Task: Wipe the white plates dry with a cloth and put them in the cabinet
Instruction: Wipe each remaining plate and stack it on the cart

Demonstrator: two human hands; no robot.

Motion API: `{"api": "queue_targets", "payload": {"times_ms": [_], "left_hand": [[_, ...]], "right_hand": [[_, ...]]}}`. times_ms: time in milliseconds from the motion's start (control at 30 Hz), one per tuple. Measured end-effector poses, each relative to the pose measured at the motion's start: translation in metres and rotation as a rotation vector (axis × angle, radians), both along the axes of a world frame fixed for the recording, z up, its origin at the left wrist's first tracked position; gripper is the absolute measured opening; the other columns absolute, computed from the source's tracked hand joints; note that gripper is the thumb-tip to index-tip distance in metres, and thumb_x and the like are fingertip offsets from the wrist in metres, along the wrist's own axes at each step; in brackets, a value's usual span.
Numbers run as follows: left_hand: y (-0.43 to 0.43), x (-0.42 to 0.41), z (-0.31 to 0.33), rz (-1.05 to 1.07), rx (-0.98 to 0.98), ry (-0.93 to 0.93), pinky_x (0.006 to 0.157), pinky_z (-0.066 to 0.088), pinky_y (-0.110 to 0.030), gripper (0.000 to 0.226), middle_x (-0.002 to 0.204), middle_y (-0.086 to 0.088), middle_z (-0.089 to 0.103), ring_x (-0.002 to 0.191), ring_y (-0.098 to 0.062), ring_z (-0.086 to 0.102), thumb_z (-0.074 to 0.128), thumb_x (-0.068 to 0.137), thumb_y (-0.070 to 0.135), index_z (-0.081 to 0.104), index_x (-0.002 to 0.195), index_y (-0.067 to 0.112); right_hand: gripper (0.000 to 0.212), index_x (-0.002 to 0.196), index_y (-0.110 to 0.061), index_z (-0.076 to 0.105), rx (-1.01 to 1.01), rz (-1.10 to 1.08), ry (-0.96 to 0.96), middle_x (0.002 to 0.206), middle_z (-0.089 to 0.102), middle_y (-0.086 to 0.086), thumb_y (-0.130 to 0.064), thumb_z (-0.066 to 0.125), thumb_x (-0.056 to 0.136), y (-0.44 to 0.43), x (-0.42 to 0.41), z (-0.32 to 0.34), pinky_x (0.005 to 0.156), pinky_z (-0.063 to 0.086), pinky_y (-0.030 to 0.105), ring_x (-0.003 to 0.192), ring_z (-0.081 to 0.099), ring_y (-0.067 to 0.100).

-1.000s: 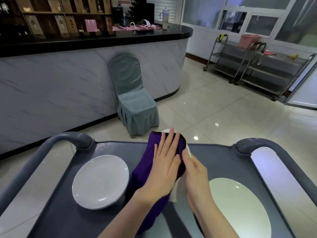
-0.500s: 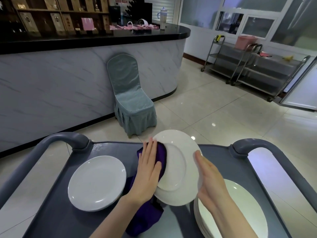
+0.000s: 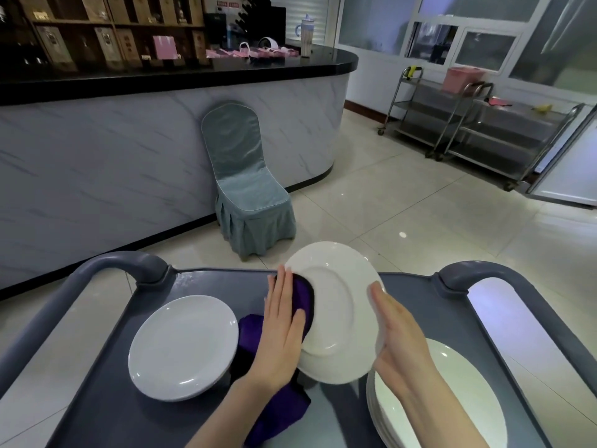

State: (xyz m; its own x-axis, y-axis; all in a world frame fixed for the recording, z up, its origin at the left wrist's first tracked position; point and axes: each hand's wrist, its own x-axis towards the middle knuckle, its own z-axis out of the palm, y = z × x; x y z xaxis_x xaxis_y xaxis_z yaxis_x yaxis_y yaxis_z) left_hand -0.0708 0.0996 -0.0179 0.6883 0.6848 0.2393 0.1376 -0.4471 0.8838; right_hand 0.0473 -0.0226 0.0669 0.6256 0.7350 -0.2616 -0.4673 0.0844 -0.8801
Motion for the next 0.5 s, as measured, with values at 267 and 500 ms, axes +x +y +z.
{"api": "queue_targets", "payload": {"times_ms": [267, 500], "left_hand": [[0.037, 0.012, 0.024, -0.055, 0.202, 0.012, 0.125, 0.006, -0.036, 0.056, 0.164, 0.02, 0.0, 0.151, -0.001, -0.007, 0.028, 0.104, 0.026, 0.009, 0.156, 0.03], [-0.042, -0.003, -0.031, 0.137, -0.09, -0.148, 0.121, -0.004, -0.021, 0.061, 0.161, 0.029, -0.012, 0.151, -0.006, -0.011, 0.029, 0.103, 0.022, -0.004, 0.153, 0.031]], "right_hand": [[0.03, 0.109, -0.017, 0.077, -0.044, 0.063, -0.069, 0.114, 0.074, 0.011, -0.037, 0.059, 0.095, 0.008, -0.009, -0.003, 0.076, 0.06, 0.03, 0.106, 0.071, 0.028], [0.043, 0.118, -0.012, 0.07, 0.054, -0.148, 0.053, 0.117, 0.074, 0.009, -0.042, 0.06, 0.089, 0.021, -0.001, 0.005, 0.08, 0.06, 0.037, 0.108, 0.071, 0.026]]}}
